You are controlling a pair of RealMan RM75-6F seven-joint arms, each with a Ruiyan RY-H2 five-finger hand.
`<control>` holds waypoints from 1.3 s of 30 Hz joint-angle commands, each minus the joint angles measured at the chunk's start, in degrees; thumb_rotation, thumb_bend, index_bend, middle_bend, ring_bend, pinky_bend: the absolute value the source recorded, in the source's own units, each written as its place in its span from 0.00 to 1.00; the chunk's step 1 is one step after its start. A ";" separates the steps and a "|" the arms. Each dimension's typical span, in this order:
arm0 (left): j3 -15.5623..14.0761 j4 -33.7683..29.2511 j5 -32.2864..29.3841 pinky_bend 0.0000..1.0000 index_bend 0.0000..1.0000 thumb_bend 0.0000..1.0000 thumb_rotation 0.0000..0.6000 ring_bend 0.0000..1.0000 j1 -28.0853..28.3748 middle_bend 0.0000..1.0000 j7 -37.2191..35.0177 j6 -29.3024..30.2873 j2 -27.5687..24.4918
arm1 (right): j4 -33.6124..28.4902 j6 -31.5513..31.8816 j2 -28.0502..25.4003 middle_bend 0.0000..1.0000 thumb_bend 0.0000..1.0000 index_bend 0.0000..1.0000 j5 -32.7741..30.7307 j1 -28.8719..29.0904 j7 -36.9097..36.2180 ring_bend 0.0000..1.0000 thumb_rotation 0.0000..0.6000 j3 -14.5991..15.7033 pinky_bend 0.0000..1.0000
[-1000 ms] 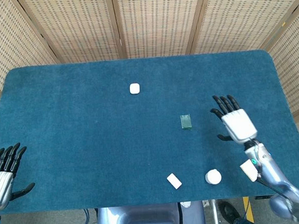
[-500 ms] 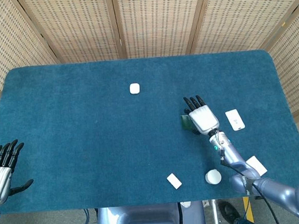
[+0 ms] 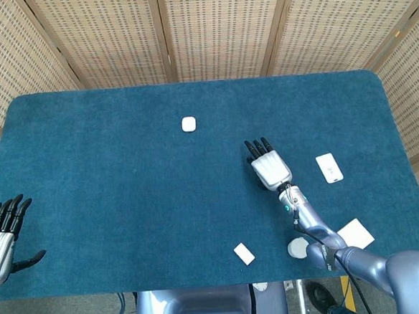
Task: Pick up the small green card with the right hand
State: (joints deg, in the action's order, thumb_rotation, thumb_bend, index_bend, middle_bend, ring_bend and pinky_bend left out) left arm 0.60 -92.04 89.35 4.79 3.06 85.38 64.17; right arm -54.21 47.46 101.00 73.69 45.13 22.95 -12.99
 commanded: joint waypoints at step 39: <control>0.01 -0.27 -0.89 0.00 0.00 0.00 1.00 0.00 0.49 0.00 0.66 -0.81 0.15 | 2.68 9.06 0.34 0.00 0.26 0.34 1.88 -1.15 -6.65 0.00 1.00 1.33 0.00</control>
State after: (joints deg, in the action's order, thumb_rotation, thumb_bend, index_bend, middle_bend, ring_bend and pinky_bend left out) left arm 0.61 -92.31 88.45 5.27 3.70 84.58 64.31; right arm -49.13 56.91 102.85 75.89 44.99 15.72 -12.27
